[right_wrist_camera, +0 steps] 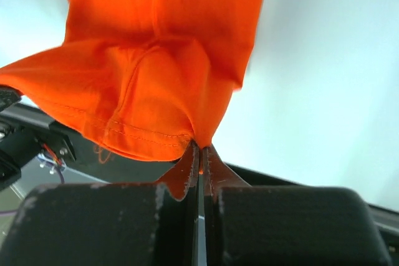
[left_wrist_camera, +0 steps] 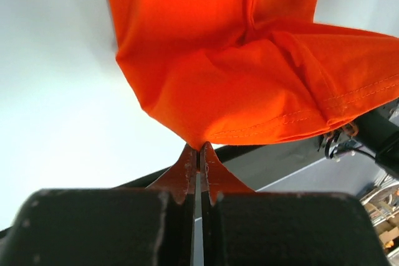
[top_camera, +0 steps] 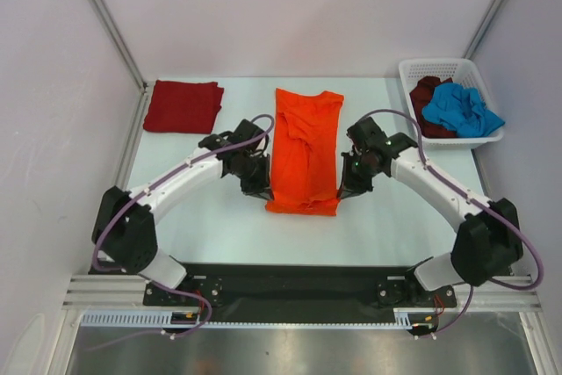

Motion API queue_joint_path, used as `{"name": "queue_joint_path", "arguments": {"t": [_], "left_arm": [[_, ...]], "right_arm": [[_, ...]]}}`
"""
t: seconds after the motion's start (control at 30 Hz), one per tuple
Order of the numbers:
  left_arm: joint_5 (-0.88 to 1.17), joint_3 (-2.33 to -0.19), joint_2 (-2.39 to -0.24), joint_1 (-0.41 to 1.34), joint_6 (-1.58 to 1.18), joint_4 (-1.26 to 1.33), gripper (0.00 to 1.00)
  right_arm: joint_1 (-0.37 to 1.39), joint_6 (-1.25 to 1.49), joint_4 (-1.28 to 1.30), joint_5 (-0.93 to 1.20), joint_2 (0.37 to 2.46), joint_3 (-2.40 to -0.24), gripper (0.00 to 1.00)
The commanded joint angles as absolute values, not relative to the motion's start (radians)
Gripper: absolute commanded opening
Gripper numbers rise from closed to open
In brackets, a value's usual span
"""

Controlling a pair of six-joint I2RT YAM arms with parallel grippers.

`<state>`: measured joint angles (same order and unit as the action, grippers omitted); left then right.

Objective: Fold and stack the t-shirts
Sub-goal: Fold the tshirt

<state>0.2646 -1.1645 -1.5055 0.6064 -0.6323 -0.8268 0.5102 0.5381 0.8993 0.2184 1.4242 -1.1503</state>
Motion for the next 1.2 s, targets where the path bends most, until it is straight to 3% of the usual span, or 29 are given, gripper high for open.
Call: {"name": "queue_joint_path", "arguments": {"t": [0.0, 0.4, 1.17], "left_arm": [[0.255, -1.291, -1.583, 0.560, -0.571, -0.842, 0.00], [0.275, -1.560, -1.828, 0.460, -0.509, -0.865, 0.00], [0.328, -1.810, -2.100, 0.419, -0.514, -0.856, 0.00]], "right_arm": [[0.463, 0.450, 0.902, 0.253, 1.514, -1.239, 0.00], [0.380, 0.384, 0.882, 0.288, 1.761, -1.468, 0.00], [0.313, 0.330, 0.911, 0.328, 2.085, -1.767, 0.00]]}}
